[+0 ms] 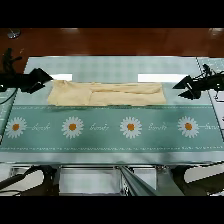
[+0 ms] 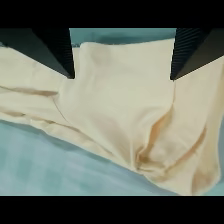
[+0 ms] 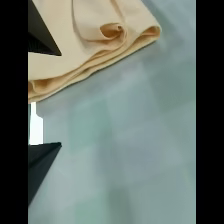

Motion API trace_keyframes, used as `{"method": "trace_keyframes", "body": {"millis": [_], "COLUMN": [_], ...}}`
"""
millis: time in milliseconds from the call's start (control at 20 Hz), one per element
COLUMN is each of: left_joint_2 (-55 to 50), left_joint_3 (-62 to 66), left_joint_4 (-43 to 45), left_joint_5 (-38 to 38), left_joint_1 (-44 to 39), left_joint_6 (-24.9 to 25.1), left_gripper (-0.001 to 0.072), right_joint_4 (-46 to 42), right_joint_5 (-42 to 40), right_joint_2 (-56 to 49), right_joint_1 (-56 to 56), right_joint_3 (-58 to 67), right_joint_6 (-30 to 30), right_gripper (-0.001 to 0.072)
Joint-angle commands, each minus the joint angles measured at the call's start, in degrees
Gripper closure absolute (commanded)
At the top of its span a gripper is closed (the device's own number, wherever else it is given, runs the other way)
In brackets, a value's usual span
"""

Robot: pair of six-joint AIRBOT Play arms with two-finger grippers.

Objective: Fold the shirts.

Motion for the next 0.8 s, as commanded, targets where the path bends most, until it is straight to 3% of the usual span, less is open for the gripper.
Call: {"method": "trace_keyframes", "body": {"millis": [0, 500, 550, 600, 650, 700, 750], "left_joint_2": [7.3, 6.47, 6.47, 6.47, 6.47, 6.47, 6.47], "left_joint_3": [-8.28, -8.22, -8.22, -8.22, -8.22, -8.22, -8.2], "left_joint_4": [-0.42, -0.48, -0.5, -0.5, -0.5, -0.72, -1.07], "left_joint_5": [5.42, 4.55, 4.37, 4.24, 4.0, 3.58, 2.29], "left_joint_1": [-5.62, -12.35, -12.68, -12.85, -13.09, -13.35, -13.44], "left_joint_6": [1.07, 0.87, 0.87, 0.9, 0.9, 1.14, 3.56], "left_gripper": [0.0002, 0.0002, 0.0002, 0.0004, 0.0007, 0.0088, 0.0684], "right_joint_4": [1.68, 2.23, 2.25, 2.16, 2.49, 2.6, 2.16], "right_joint_5": [-1.44, -4.31, -4.17, -3.34, -1.99, -1.14, -0.31], "right_joint_2": [-1.36, -4.52, -4.5, -4.5, -4.37, -3.65, -2.47], "right_joint_1": [3.08, 13.68, 14.23, 14.32, 14.32, 14.12, 13.68], "right_joint_3": [-0.44, -0.31, -0.17, 0.13, 0.61, 0.74, 0.74], "right_joint_6": [-2.03, 1.9, 1.99, 1.97, 1.03, -0.17, -0.22], "right_gripper": [0.0093, 0.0093, 0.0131, 0.0349, 0.0673, 0.0677, 0.0677]}}
